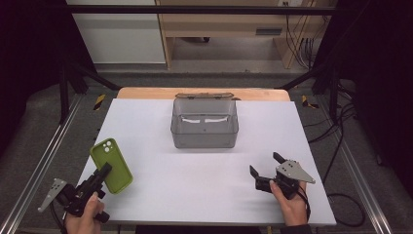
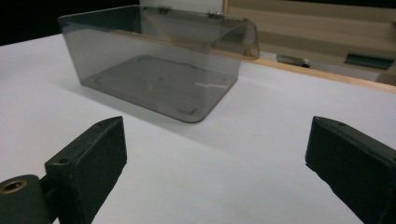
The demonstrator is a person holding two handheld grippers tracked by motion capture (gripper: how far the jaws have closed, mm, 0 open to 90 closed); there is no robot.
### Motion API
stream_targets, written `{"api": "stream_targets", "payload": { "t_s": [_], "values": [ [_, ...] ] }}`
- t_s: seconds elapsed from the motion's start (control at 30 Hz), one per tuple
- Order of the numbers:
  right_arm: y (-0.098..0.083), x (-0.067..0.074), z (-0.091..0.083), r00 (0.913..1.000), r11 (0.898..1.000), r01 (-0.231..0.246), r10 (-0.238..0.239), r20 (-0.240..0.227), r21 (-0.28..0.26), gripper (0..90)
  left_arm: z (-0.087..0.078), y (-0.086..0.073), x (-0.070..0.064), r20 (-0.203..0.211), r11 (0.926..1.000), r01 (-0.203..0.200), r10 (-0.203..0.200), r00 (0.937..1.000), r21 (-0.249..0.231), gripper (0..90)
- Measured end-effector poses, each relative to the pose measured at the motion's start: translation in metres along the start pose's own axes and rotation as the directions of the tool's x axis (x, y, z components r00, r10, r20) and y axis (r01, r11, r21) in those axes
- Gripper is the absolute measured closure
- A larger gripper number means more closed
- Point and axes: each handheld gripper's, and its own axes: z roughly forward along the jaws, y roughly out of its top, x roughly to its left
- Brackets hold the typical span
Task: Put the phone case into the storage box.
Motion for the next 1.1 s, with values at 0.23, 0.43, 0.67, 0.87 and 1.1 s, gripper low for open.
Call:
{"api": "stream_targets", "payload": {
  "t_s": [0.23, 0.43, 0.67, 0.87, 1.1],
  "values": [
    [-0.001, 0.004, -0.003, 0.9992, 0.998, 0.034, -0.033, 0.022, -0.054, 4.2, 0.006, 0.019, -0.013, -0.001, 0.9994, -0.029, 0.029, 0.9996, 0.018, 77.4],
    [-0.004, -0.001, -0.005, 0.9991, 0.998, 0.033, -0.031, 0.029, -0.059, 4.2, 0.030, 0.040, -0.045, 0.061, 0.9941, -0.090, 0.086, 0.9945, 0.061, 77.4],
    [-0.003, 0.002, -0.005, 0.9983, 0.996, 0.053, -0.051, 0.027, -0.067, 4.2, 0.072, 0.051, -0.081, 0.110, 0.9901, -0.069, 0.055, 0.9924, 0.122, 77.3],
    [-0.003, 0.006, -0.003, 0.9969, 0.995, 0.078, -0.077, 0.013, -0.067, 4.2, 0.104, 0.060, -0.116, 0.153, 0.9849, -0.092, 0.069, 0.9858, 0.147, 77.3],
    [0.000, 0.009, -0.006, 0.9961, 0.991, 0.088, -0.087, 0.013, -0.098, 3.5, 0.142, 0.053, -0.139, 0.181, 0.9778, -0.123, 0.092, 0.9792, 0.170, 77.4]
  ]
}}
